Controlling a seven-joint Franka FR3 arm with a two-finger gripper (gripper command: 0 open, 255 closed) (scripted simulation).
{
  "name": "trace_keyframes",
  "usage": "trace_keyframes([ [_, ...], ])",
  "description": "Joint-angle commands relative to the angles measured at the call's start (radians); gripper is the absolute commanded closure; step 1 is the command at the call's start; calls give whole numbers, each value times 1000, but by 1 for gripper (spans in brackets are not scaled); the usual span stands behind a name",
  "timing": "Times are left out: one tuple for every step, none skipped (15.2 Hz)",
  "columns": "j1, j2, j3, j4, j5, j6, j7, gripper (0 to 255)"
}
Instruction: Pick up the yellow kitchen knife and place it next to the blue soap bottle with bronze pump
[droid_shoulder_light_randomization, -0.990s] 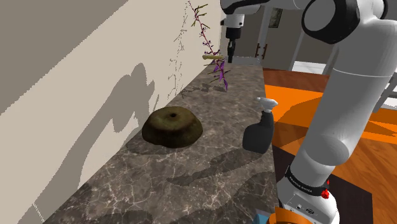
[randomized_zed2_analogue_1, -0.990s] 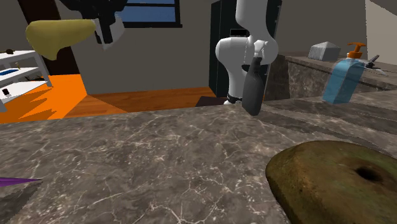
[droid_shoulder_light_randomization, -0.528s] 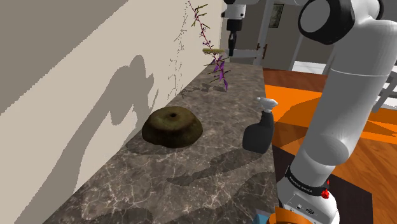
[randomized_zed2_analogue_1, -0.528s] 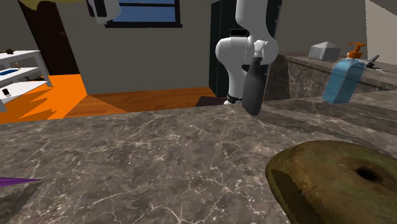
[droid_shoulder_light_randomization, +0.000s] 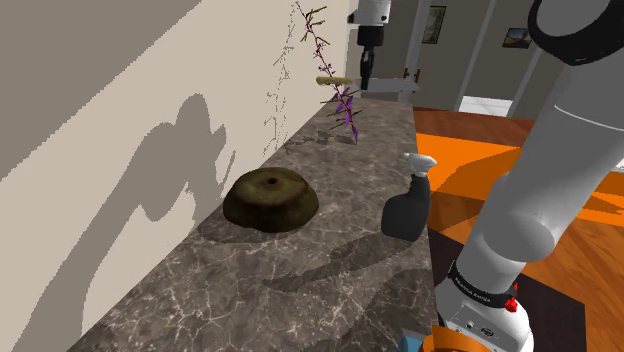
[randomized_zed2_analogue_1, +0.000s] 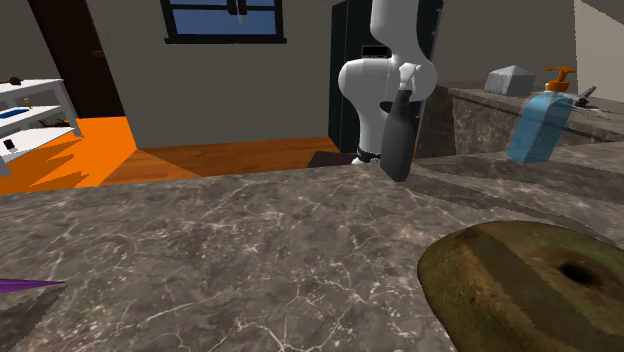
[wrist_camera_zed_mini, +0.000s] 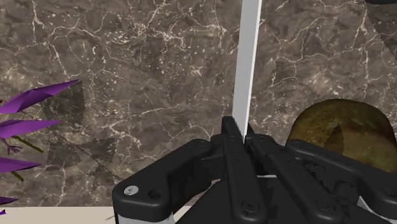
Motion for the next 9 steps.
trace_keyframes([
  [17, -74, 30, -80, -20, 7, 52, 255],
  [24, -107, 45, -113, -26, 8, 75, 255],
  [30, -138, 61, -144, -30, 8, 99, 255],
  [35, -168, 77, -174, -34, 7, 122, 255],
  [40, -198, 93, -203, -36, 5, 145, 255],
  [46, -226, 109, -230, -37, 3, 168, 255],
  [51, -254, 126, -256, -36, 0, 190, 255],
  [56, -280, 142, -280, -35, -3, 213, 255],
  [61, -306, 159, -303, -32, -7, 235, 255],
])
